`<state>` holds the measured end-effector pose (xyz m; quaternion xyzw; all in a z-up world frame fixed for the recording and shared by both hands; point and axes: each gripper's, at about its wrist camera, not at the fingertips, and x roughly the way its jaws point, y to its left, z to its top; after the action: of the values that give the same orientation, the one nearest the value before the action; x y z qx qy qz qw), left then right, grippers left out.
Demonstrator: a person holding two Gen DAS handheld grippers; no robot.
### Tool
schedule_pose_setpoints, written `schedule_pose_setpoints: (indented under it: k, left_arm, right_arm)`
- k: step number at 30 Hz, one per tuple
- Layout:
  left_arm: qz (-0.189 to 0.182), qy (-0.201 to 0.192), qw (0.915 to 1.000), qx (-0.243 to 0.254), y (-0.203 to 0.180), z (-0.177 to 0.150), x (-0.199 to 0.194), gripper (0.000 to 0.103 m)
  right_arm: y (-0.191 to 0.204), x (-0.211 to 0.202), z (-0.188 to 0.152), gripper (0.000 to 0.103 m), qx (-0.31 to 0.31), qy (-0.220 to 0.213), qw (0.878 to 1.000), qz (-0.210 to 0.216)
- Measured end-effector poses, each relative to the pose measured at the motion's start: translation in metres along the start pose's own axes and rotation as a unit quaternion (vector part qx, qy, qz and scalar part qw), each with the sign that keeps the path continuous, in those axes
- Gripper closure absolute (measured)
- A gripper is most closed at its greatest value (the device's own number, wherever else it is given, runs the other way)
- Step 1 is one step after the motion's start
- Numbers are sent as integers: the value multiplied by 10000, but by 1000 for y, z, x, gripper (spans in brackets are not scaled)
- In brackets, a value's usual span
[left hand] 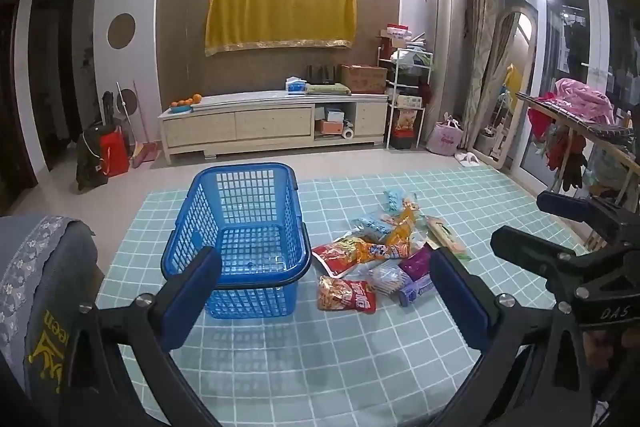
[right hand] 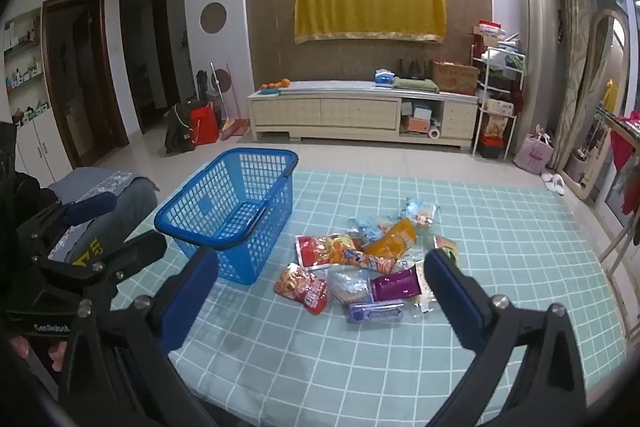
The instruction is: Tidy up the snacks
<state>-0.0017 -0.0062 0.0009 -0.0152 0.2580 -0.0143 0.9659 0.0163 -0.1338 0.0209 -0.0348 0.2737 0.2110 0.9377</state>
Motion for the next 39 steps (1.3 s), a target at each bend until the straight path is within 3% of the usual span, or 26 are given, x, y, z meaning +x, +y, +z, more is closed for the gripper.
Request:
schedule_pose_setpoints:
  k: [39]
  left_arm:
    - [-60, 14, 10000, -69, -1, -1, -5, 0]
  right_arm:
    - [4, 4, -5, 0, -121, 56, 9999, -36]
